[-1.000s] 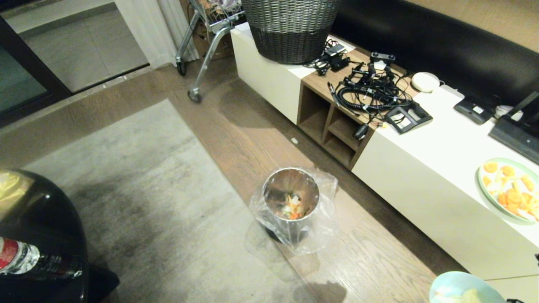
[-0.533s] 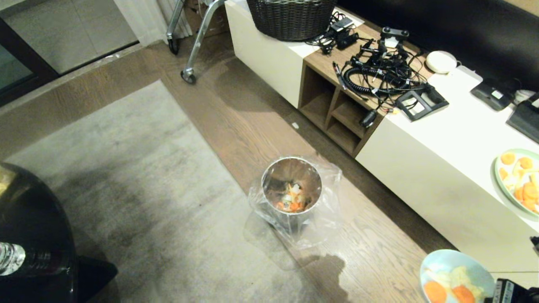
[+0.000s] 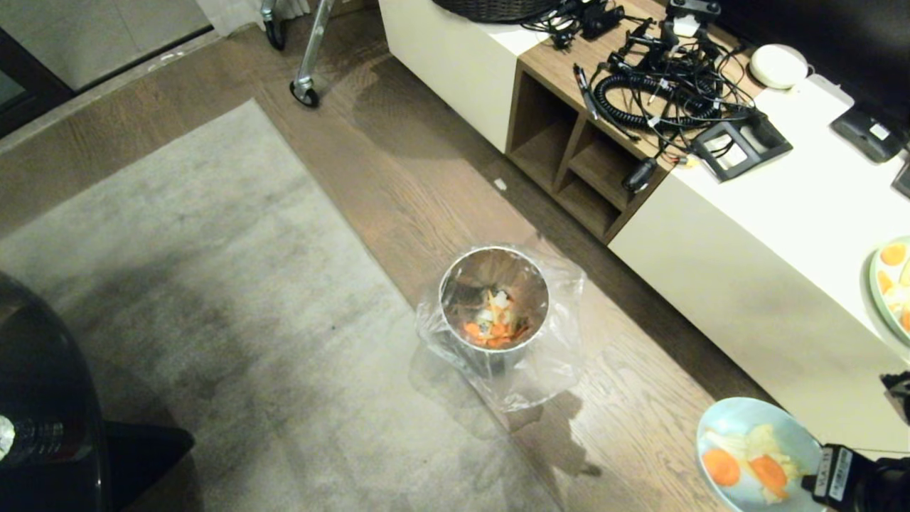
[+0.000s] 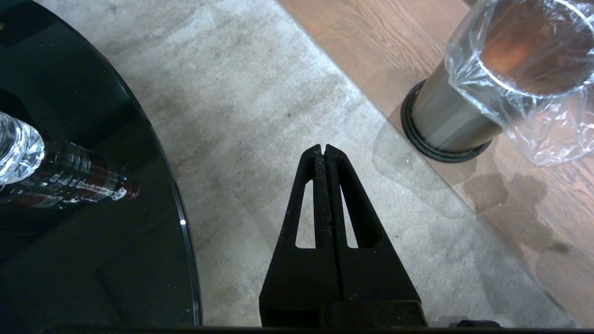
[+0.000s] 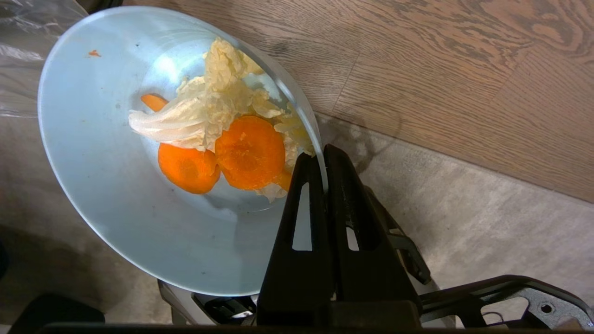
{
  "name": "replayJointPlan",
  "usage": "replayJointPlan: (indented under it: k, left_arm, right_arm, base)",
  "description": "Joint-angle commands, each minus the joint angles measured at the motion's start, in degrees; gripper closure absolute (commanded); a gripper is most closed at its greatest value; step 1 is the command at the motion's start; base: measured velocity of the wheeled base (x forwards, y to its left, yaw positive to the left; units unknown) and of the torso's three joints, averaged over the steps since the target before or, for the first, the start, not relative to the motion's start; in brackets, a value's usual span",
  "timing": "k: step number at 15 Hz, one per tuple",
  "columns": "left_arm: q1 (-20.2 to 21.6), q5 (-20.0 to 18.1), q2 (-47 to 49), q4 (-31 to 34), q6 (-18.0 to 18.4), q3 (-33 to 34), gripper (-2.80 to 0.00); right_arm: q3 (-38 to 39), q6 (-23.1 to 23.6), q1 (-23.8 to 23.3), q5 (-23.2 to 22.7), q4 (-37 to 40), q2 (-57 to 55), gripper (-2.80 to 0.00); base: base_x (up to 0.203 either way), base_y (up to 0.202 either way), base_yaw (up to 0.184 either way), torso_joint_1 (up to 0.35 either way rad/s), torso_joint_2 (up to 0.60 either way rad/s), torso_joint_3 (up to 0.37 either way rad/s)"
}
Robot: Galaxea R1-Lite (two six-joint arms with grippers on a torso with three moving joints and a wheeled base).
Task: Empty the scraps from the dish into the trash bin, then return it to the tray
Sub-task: Move the bowl over the trash can
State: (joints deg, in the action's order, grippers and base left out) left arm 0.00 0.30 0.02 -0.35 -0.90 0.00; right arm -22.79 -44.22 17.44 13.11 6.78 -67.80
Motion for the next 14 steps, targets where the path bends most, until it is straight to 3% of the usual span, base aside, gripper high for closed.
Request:
replayJointPlan:
  k: [1,7,10,14]
  left_arm:
    - [0.0,0.13,-0.02,-0.09,0.02,0.0,0.0]
    - [0.0,0.13,-0.02,-0.09,0.02,0.0,0.0]
    - [0.0,0.13,-0.02,-0.09,0.02,0.0,0.0]
    - [0.0,0.13,-0.02,-0.09,0.02,0.0,0.0]
  right_arm:
    - [-0.91,0.19,0.01,0.05,-0.06,-0.81,0.0]
    - [-13.04,4.01,-0.04,0.31,-2.78,-14.22,0.0]
    - [-21.0,7.99,0.08,3.38,-7.14,-22.96,0.0]
    - [-23.66,10.51,3.42,8.55,-25.45,-31.3,0.0]
  base:
    - [0.0,0.0,0.0,-0.006,0.0,-0.042]
    - [0.0,0.0,0.0,0.0,0.0,0.0]
    - [0.0,0.0,0.0,0.0,0.0,0.0]
    - [0.0,0.0,0.0,0.0,0.0,0.0]
